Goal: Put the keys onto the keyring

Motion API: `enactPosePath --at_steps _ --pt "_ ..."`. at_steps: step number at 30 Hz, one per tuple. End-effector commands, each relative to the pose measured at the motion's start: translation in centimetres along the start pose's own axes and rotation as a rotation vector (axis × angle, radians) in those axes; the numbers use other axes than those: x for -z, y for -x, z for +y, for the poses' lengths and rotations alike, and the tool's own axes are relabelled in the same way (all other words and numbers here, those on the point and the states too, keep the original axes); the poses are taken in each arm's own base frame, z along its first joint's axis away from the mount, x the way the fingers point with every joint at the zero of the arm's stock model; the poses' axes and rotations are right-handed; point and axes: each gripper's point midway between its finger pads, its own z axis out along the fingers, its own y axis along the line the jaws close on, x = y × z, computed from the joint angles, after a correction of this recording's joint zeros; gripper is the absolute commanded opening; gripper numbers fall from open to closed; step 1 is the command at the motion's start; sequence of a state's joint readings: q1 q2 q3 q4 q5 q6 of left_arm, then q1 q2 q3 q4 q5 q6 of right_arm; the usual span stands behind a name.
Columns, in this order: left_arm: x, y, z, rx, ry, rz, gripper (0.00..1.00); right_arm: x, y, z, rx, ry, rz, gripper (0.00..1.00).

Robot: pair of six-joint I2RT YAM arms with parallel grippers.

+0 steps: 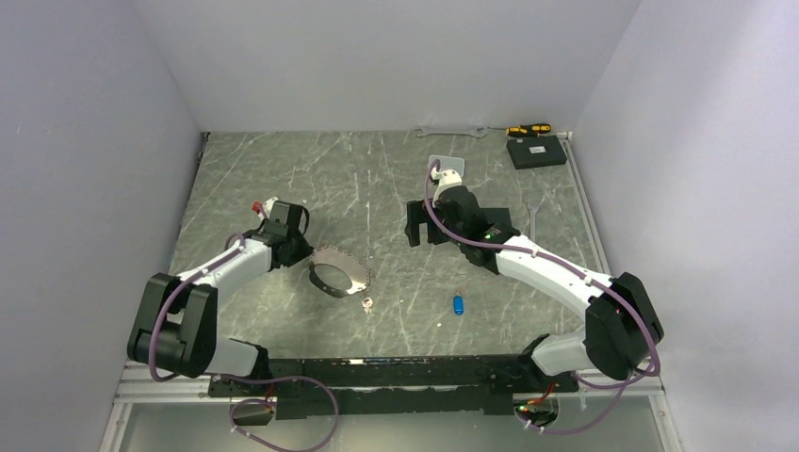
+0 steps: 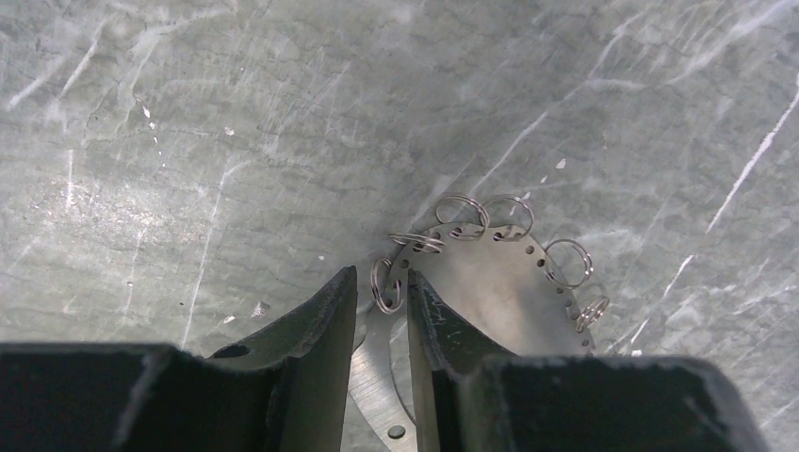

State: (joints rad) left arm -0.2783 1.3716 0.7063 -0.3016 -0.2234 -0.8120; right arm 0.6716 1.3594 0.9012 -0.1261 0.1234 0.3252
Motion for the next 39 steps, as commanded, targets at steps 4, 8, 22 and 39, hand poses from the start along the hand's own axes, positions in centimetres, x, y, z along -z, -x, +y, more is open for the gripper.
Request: enactPosePath --at_steps 4,8,22,39 --pt "-0.7 0.1 -0.5 0.04 0.008 0.008 0.3 0.7 2.5 0.5 -0.012 0.005 -0.085 1.0" --pt "-0.8 0.2 -0.9 0.038 -0.018 0.001 0.3 0.7 2.5 0.6 -0.008 0.007 -0.085 1.0" --pt "-1.3 -0.2 -1.2 0.035 -0.028 0.018 0.0 0.7 2.4 0.9 0.002 0.013 -0.088 1.0" --pt "2.5 2.2 -4.0 -0.06 -0.227 -0.079 0.0 0.8 2.4 0.9 0.011 0.008 -0.091 1.0"
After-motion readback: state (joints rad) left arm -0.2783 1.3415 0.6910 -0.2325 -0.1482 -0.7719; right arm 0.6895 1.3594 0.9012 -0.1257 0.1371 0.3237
